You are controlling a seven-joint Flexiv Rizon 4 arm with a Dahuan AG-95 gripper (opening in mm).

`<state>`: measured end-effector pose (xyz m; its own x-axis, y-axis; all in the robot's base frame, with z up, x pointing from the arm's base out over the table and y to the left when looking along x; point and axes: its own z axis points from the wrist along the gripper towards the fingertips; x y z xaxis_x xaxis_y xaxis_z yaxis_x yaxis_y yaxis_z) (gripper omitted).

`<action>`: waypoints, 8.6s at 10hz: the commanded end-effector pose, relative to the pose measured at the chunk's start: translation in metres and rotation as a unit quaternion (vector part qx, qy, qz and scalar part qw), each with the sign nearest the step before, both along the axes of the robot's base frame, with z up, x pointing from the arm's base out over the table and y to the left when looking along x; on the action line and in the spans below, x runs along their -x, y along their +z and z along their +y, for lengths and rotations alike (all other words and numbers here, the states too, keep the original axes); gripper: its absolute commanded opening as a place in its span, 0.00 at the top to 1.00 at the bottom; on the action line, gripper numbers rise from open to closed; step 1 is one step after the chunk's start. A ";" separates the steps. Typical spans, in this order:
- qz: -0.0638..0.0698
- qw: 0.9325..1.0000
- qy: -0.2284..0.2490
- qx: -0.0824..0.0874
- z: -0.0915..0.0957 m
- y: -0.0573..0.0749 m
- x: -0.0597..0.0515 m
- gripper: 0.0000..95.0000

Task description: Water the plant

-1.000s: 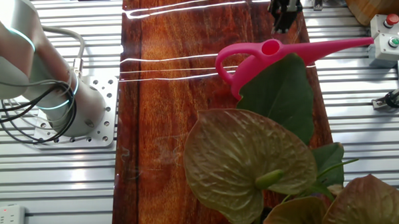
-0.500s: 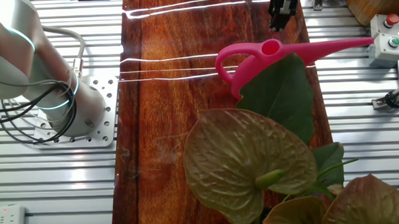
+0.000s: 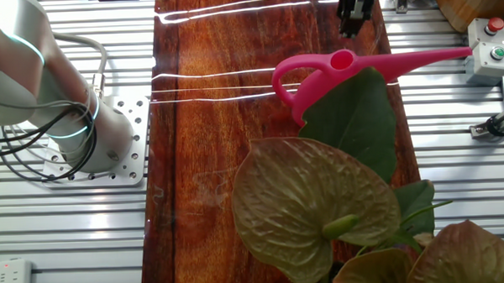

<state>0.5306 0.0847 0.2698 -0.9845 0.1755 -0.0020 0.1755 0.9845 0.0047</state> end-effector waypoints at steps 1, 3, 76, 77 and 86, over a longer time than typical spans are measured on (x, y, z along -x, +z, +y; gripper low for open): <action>-0.003 1.000 -0.002 0.000 0.000 0.000 0.002 1.00; -0.007 1.000 0.004 -0.002 0.000 0.000 0.002 1.00; -0.011 0.996 0.088 0.015 -0.143 0.017 0.035 1.00; -0.010 0.995 0.096 0.015 -0.152 0.019 0.035 1.00; -0.009 0.991 0.133 0.015 -0.193 0.026 0.039 1.00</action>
